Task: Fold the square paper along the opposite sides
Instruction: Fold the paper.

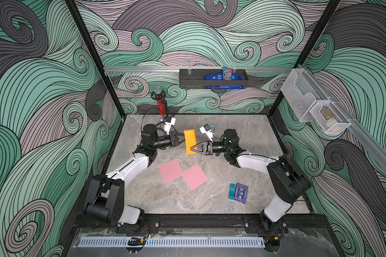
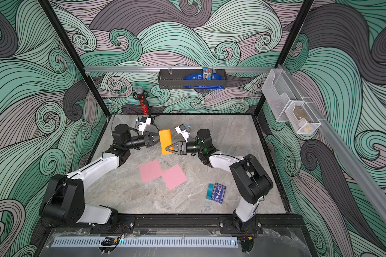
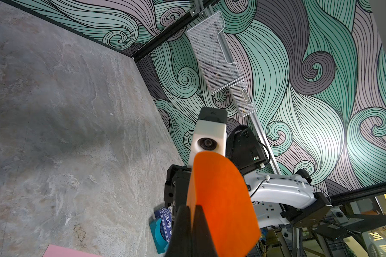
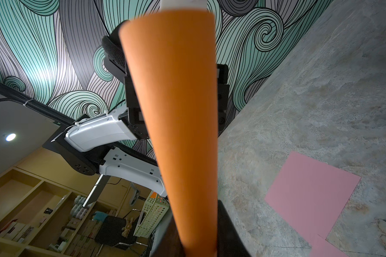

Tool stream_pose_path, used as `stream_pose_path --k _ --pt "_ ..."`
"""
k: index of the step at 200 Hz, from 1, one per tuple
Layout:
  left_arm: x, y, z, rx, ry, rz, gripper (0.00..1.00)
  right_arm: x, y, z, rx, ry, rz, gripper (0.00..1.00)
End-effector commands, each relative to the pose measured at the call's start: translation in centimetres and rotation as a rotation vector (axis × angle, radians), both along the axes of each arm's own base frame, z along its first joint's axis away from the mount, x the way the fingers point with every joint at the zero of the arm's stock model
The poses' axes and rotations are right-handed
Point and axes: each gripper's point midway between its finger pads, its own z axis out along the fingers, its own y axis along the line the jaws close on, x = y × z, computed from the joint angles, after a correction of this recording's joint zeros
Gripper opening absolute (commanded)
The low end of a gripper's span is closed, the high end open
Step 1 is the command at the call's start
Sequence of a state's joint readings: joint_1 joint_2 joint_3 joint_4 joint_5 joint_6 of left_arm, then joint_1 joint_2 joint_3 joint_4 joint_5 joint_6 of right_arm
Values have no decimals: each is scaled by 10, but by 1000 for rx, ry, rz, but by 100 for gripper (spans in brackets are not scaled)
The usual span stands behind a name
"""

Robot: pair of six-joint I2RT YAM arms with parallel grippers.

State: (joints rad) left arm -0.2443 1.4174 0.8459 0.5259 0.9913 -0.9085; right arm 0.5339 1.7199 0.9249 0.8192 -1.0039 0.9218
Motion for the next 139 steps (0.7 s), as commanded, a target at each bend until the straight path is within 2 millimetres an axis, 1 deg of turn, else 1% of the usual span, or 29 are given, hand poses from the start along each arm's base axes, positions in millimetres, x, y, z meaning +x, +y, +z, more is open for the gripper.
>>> stream_pose_path --k 1,76,139 --pt "-2 5 8 0 -44 12 0 0 4 3 6 -17 17 23" --pt "-2 6 6 4 -44 20 0 1 5 5 14 -12 16 24" --pt "-3 6 6 4 -48 22 0 0 5 3 12 -12 19 20"
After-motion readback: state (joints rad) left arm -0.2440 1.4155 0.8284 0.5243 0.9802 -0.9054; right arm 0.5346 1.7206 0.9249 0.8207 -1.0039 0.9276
